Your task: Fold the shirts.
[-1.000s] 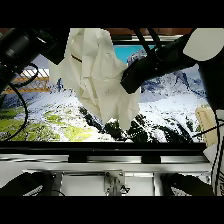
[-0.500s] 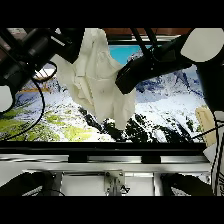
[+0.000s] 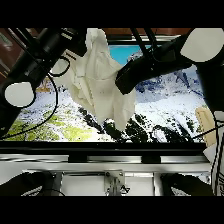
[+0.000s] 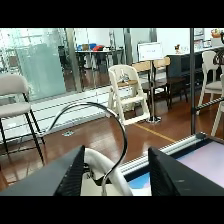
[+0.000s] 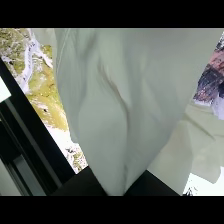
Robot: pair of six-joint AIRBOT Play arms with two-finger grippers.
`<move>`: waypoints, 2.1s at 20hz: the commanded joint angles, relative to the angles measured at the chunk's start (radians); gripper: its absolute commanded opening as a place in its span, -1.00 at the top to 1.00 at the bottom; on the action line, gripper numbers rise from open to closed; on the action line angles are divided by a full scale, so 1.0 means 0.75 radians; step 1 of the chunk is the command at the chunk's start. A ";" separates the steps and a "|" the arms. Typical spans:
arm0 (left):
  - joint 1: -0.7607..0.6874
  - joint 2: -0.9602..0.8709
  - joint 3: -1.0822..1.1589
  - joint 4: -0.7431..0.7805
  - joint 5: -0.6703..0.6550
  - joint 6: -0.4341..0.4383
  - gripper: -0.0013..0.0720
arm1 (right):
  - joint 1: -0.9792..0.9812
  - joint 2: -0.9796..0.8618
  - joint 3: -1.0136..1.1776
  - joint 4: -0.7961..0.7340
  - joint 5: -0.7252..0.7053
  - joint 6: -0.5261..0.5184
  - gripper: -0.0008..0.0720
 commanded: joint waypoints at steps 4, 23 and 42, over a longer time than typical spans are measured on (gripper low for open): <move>-0.045 -0.051 0.001 0.001 0.154 0.001 0.18 | 0.079 0.001 0.001 -0.060 -0.007 0.001 0.78; 0.054 -0.020 0.001 0.002 0.254 0.001 0.84 | 0.114 0.001 0.001 -0.179 -0.019 0.033 0.77; 0.051 0.092 0.001 0.002 -0.112 0.077 0.01 | 0.114 0.001 0.001 -0.360 -0.531 0.098 0.79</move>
